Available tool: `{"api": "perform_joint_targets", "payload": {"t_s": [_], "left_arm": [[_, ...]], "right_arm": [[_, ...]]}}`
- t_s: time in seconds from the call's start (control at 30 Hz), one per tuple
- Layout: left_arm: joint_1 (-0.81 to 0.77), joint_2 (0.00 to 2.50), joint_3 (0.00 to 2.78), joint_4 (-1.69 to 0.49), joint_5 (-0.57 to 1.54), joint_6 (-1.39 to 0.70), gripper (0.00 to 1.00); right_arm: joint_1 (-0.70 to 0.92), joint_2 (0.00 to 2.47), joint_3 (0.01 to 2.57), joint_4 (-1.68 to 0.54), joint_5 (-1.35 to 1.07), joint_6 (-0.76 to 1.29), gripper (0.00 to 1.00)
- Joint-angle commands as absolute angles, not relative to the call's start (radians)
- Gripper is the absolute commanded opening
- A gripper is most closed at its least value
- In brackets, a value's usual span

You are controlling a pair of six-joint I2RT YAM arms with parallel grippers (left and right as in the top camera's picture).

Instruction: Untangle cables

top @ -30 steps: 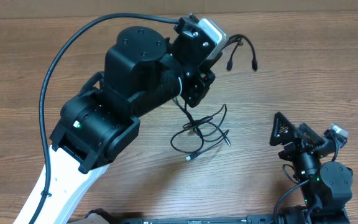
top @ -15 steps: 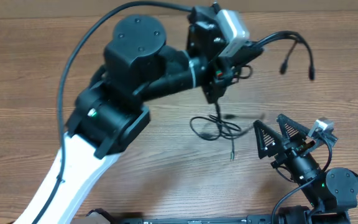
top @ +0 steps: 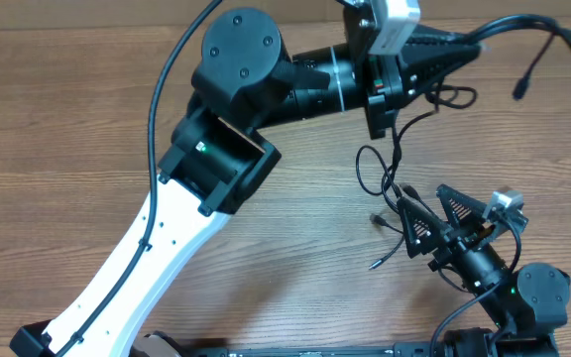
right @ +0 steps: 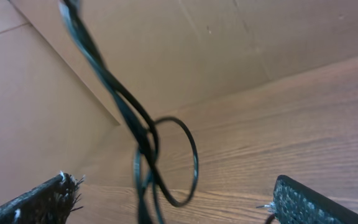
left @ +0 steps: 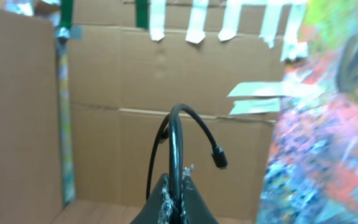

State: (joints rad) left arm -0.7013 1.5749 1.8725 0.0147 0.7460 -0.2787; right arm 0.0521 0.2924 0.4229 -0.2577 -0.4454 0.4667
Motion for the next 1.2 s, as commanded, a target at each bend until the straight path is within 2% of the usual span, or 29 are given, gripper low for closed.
{"api": "perform_joint_targets", "payload": {"t_s": [0.0, 0.23, 0.43, 0.6, 0.63, 0.67, 0.7, 0.73, 0.83, 1.07, 1.17], "left_arm": [[-0.722, 1.581, 1.888, 0.061, 0.764, -0.323, 0.04], [-0.722, 1.581, 1.888, 0.103, 0.763, -0.345, 0.04], [-0.720, 1.581, 1.888, 0.113, 0.698, -0.344, 0.04], [-0.719, 1.581, 1.888, 0.113, 0.643, -0.344, 0.04], [-0.719, 1.581, 1.888, 0.113, 0.639, -0.339, 0.04], [-0.719, 1.581, 1.888, 0.113, 0.636, -0.335, 0.04], [-0.718, 1.581, 1.888, 0.111, 0.619, -0.333, 0.04], [-0.718, 1.581, 1.888, 0.109, 0.609, -0.332, 0.04], [-0.713, 1.581, 1.888, 0.091, 0.551, -0.310, 0.04], [-0.618, 1.581, 1.888, -0.012, 0.358, -0.312, 0.04], [-0.551, 1.581, 1.888, -0.019, 0.355, -0.315, 0.04]], "right_arm": [[0.051, 0.347, 0.428, -0.259, -0.454, 0.436, 0.97], [0.051, 0.511, 0.427, -0.257, -0.463, 0.436, 0.87], [0.051, 0.660, 0.427, -0.205, -0.586, 0.435, 0.81], [0.051, 0.783, 0.427, -0.187, -0.646, 0.387, 0.70], [0.051, 0.810, 0.427, -0.187, -0.647, 0.386, 0.63], [0.051, 0.832, 0.427, -0.186, -0.648, 0.383, 0.51], [0.051, 0.861, 0.427, -0.184, -0.649, 0.383, 0.34], [0.051, 0.872, 0.427, -0.184, -0.650, 0.383, 0.29], [0.051, 0.919, 0.427, -0.184, -0.650, 0.383, 0.04], [0.051, 0.943, 0.427, -0.192, -0.647, 0.334, 0.04], [0.051, 0.943, 0.427, -0.198, -0.628, 0.331, 0.04]]}}
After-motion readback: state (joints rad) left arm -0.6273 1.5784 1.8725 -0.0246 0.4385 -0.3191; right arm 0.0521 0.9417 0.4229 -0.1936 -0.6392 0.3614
